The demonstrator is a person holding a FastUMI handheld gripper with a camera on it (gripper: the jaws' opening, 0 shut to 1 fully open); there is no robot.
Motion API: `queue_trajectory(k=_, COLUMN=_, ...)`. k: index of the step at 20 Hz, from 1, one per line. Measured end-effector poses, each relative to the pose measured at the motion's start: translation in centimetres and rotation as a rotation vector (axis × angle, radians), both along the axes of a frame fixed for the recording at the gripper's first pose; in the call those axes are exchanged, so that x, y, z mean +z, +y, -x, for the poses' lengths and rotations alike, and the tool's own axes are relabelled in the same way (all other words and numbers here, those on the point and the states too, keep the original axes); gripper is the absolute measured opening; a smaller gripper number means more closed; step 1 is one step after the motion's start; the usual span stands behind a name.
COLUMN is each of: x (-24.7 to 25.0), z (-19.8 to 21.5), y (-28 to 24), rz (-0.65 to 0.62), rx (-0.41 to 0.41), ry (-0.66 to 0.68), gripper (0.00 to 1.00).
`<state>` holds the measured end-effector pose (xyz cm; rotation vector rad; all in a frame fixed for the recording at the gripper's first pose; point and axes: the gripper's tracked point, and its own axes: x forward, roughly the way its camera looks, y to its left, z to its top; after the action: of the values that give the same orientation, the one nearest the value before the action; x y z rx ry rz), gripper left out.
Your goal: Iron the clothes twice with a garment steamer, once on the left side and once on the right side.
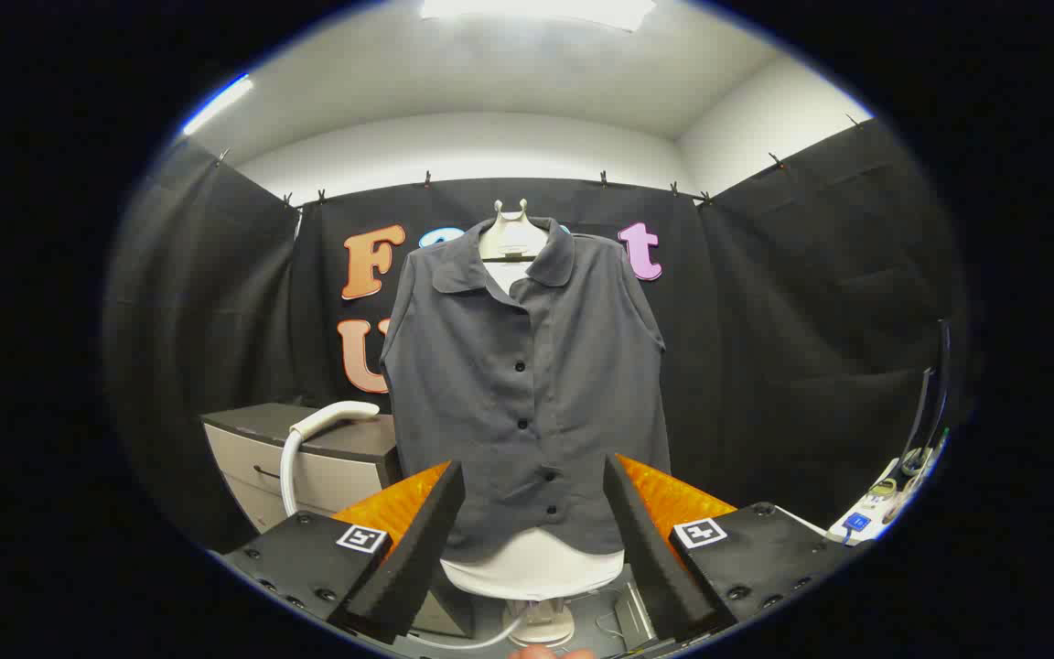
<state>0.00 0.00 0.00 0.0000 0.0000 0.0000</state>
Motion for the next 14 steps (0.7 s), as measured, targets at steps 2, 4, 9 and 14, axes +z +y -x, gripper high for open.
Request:
queue_trajectory(k=2, x=0.1, z=-0.1, y=-0.4, rz=0.001, rx=-0.009, ry=-0.007, gripper=0.98)
queue_trajectory(k=4, x=0.2, z=-0.3, y=-0.6, rz=0.010, rx=-0.014, ry=-0.016, gripper=0.98)
queue_trajectory(k=9, x=-0.3, z=-0.4, y=-0.6, rz=0.026, rx=-0.046, ry=-0.022, gripper=0.98)
queue_trajectory(k=14, x=-1.2, z=-0.6, y=0.8, rz=0.008, rx=-0.035, ry=-0.023, gripper=0.98)
